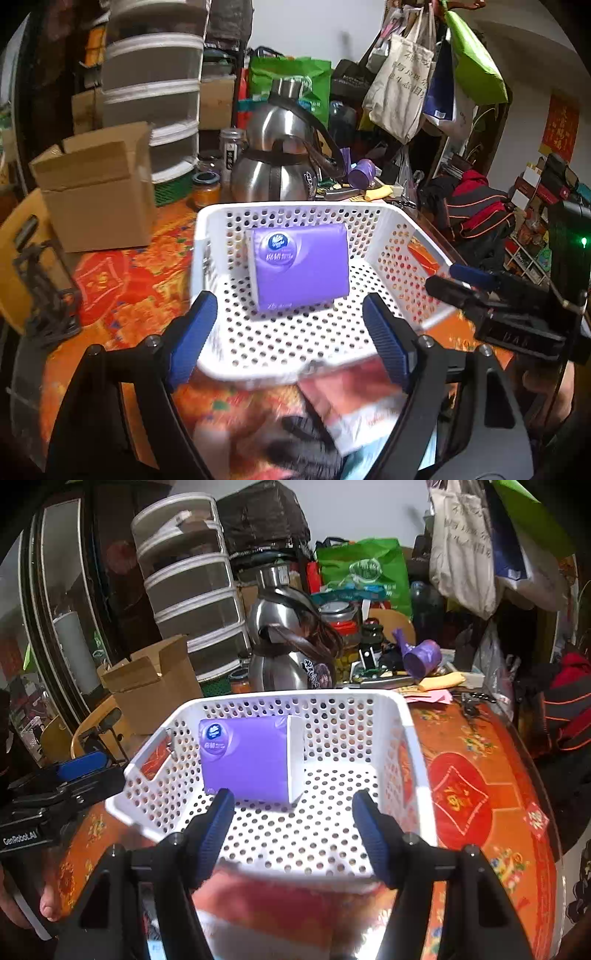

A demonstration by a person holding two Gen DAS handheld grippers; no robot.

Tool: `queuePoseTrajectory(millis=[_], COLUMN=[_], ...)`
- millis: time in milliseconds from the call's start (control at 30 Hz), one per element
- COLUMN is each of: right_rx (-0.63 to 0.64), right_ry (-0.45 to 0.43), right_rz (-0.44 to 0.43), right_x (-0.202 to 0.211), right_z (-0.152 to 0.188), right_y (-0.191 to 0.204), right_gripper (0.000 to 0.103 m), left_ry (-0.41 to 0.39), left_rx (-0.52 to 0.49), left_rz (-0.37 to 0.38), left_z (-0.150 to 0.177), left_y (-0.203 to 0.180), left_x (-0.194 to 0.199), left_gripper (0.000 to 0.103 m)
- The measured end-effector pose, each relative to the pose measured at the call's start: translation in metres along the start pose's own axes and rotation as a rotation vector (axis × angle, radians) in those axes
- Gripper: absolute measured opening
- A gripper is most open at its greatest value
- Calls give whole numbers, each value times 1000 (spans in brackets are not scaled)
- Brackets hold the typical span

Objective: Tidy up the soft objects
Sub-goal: 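Reach to the white fuzzy glove and grasp it with the right tool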

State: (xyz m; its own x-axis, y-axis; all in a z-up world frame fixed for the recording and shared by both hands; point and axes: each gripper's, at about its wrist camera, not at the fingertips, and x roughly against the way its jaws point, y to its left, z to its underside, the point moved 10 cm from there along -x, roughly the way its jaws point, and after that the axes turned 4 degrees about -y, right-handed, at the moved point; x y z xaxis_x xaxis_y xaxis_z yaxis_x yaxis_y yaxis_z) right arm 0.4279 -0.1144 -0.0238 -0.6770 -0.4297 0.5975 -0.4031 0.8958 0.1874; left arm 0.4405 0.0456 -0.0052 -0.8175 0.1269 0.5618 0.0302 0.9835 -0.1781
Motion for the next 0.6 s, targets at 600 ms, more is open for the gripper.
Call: queuePoseTrajectory(millis=[600], right_rx=[-25], right_ry=[-48], right_rz=[-39], right_x=[111], right_z=[131], right_y=[3], right_gripper=[70], left_ry=[9], left_rx=[72], left_rz=[13], left_z=[154], left_y=[8], left_x=[99], left_gripper=[84])
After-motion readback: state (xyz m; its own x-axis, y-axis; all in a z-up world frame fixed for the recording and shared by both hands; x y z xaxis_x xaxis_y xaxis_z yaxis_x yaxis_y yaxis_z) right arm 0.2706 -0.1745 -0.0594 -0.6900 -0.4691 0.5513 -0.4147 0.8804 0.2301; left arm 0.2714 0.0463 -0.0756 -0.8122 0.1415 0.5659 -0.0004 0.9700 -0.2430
